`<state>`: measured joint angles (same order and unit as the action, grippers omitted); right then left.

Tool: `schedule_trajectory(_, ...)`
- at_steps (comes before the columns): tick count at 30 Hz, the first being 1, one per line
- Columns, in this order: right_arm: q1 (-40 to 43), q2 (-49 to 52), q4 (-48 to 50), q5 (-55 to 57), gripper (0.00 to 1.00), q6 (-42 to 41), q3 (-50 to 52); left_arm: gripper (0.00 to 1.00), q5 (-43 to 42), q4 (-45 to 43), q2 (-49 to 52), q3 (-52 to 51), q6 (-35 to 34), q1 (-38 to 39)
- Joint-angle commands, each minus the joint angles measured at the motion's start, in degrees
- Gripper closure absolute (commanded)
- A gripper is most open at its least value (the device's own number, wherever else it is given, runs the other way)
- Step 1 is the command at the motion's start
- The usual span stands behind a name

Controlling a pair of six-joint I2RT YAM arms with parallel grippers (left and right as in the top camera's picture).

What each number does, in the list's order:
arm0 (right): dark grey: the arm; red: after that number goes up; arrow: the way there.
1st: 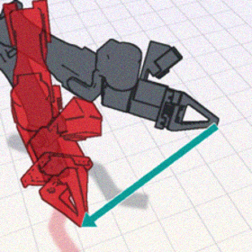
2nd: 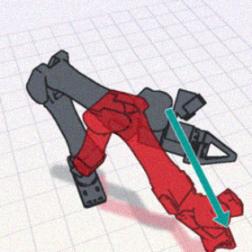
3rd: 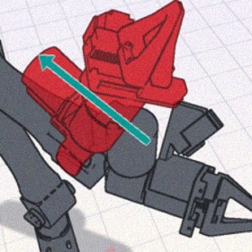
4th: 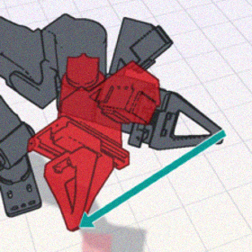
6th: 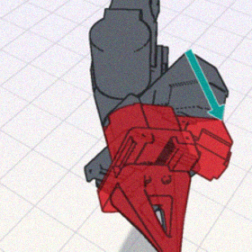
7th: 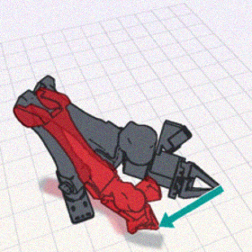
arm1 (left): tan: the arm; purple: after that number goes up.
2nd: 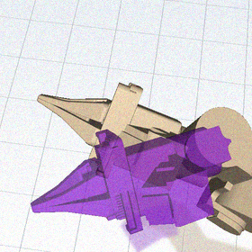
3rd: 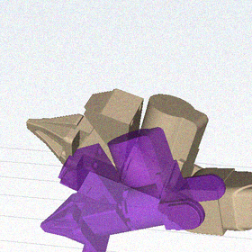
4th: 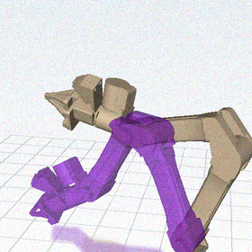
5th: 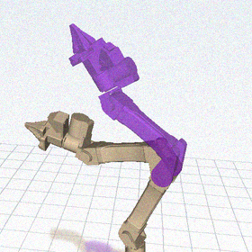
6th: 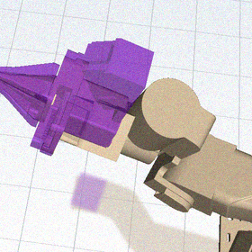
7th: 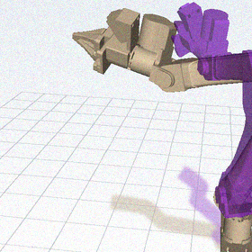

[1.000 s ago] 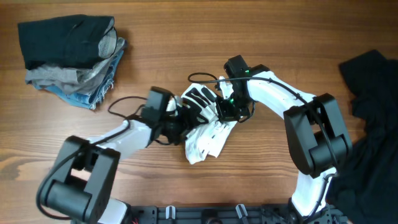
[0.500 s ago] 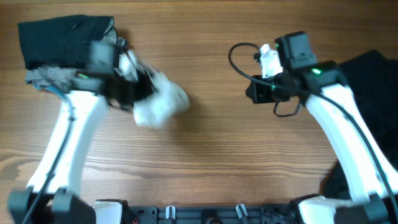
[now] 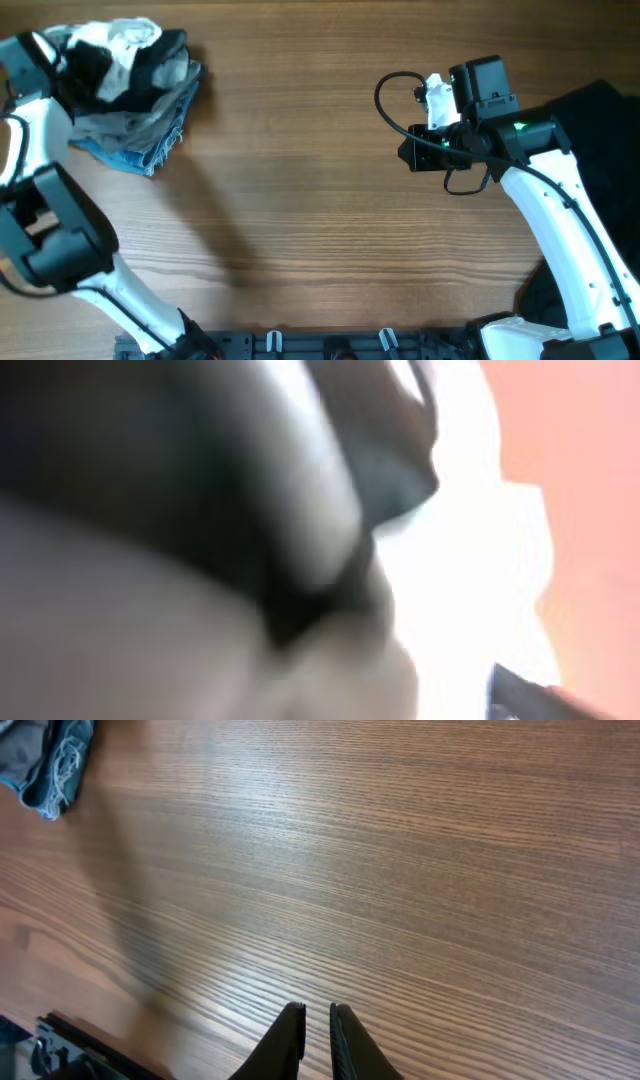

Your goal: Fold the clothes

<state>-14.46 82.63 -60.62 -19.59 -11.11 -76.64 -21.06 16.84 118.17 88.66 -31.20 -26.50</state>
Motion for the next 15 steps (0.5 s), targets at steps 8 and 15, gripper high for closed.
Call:
schedule_trajectory(8,-0.1,-1.1,-0.4,0.3,0.89,-1.0,0.1,0.00,-8.3,31.1,-24.0,0.1,18.3,-8.3)
schedule_trajectory(15,-0.1,-18.6,2.4,0.3,0.83,-1.5,0.0,0.00,-8.6,48.9,-53.9,0.1,42.4,17.1)
